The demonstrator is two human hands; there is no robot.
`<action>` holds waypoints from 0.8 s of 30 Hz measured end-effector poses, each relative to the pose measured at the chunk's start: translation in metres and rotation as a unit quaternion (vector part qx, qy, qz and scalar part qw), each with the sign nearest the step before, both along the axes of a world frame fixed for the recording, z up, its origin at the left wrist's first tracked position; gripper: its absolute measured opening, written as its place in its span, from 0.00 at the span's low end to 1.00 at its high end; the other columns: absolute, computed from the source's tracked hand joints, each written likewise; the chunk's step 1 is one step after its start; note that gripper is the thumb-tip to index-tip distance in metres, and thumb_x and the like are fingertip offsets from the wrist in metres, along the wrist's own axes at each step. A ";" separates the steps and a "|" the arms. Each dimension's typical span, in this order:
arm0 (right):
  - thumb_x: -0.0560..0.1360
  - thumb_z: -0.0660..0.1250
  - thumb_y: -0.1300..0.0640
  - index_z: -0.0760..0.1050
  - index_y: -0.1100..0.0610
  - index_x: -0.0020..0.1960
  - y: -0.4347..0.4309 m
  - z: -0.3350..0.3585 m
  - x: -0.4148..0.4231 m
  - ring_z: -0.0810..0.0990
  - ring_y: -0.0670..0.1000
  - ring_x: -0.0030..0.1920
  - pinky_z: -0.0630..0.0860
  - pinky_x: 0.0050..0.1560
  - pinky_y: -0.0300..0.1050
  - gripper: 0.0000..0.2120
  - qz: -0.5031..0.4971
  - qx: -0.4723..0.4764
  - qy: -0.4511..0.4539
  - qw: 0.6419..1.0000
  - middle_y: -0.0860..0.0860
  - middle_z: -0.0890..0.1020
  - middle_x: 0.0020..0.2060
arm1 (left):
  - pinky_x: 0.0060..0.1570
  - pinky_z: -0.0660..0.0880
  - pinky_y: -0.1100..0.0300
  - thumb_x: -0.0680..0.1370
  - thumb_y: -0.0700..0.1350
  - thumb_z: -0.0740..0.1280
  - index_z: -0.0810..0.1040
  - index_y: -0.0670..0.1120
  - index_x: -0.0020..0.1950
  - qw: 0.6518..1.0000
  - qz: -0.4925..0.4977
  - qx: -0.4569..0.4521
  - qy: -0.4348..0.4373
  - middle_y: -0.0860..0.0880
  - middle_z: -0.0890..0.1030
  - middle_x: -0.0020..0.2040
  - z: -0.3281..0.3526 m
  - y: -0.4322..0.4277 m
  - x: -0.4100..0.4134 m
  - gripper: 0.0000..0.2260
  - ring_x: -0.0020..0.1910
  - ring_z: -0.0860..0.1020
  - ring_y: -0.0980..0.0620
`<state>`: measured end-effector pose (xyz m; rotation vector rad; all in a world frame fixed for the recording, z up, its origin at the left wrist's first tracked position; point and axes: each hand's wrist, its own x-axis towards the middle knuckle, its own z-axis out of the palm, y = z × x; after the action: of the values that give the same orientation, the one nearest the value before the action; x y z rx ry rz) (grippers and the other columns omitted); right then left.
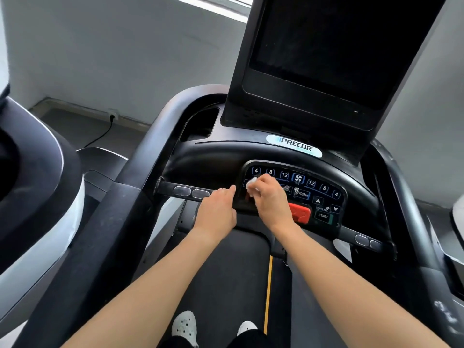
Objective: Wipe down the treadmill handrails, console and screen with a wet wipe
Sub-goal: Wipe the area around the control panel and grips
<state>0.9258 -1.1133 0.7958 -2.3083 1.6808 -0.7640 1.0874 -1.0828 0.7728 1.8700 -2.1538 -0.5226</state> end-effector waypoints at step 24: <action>0.77 0.72 0.70 0.83 0.63 0.52 0.009 -0.015 -0.002 0.78 0.56 0.44 0.79 0.48 0.51 0.06 0.189 -0.094 0.133 0.968 0.55 0.81 0.47 | 0.58 0.75 0.53 0.81 0.45 0.65 0.71 0.47 0.75 0.997 0.009 -0.058 0.040 0.50 0.79 0.63 -0.010 0.000 0.006 0.22 0.61 0.77 0.49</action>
<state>0.9233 -1.1041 0.7805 -2.8552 1.2325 -0.5731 1.0939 -1.0830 0.7625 1.7755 -2.0682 -0.4503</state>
